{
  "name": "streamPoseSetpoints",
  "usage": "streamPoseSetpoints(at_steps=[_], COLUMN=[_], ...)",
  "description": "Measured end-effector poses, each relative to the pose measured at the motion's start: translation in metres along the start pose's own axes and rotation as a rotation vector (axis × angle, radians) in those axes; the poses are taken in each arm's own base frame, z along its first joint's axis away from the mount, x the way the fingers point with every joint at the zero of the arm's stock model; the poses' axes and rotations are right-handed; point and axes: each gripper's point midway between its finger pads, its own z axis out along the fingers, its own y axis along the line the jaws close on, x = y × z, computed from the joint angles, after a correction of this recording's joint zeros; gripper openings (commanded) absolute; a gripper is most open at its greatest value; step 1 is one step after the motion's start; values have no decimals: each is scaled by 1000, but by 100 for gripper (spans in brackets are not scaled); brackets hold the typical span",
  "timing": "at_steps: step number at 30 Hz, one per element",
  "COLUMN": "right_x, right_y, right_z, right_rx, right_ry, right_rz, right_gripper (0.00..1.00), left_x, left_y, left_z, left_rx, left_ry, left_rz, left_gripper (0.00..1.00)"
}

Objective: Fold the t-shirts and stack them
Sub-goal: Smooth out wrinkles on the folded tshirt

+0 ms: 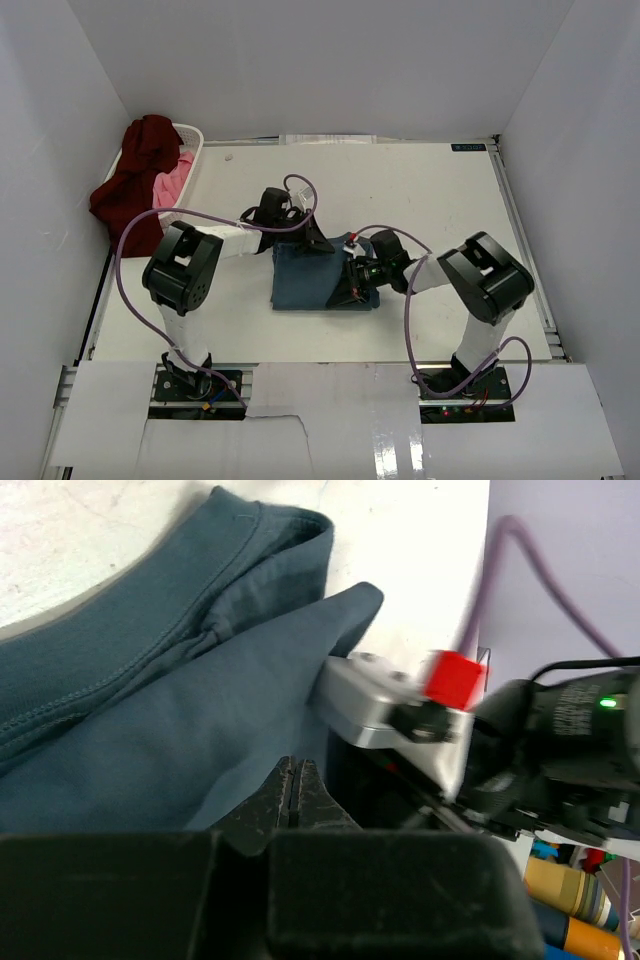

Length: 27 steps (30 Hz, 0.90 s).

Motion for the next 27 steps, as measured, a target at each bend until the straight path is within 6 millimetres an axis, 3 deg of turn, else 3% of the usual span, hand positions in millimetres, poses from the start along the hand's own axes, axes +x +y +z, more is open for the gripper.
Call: streamPoseSetpoints(at_steps=[4, 15, 18, 21, 25, 27], right_x=[9, 2, -10, -29, -54, -62], right_y=[-25, -24, -16, 10, 51, 61], right_z=[12, 11, 3, -9, -25, -30], right_rx=[-19, 28, 100, 134, 144, 159], right_ry=[31, 11, -31, -91, -168, -191], right_rz=[77, 57, 23, -66, -187, -220], right_gripper=[8, 8, 8, 8, 8, 8], left_x=[5, 3, 2, -10, -28, -32], left_y=[7, 12, 12, -4, -50, -71], left_z=[4, 2, -3, -14, -41, -52], left_rx=[-4, -17, -48, -56, 5, 52], left_ry=[19, 9, 1, -31, -101, -124], left_rz=[-17, -23, -23, 6, 86, 118], left_gripper=[0, 0, 1, 2, 3, 3])
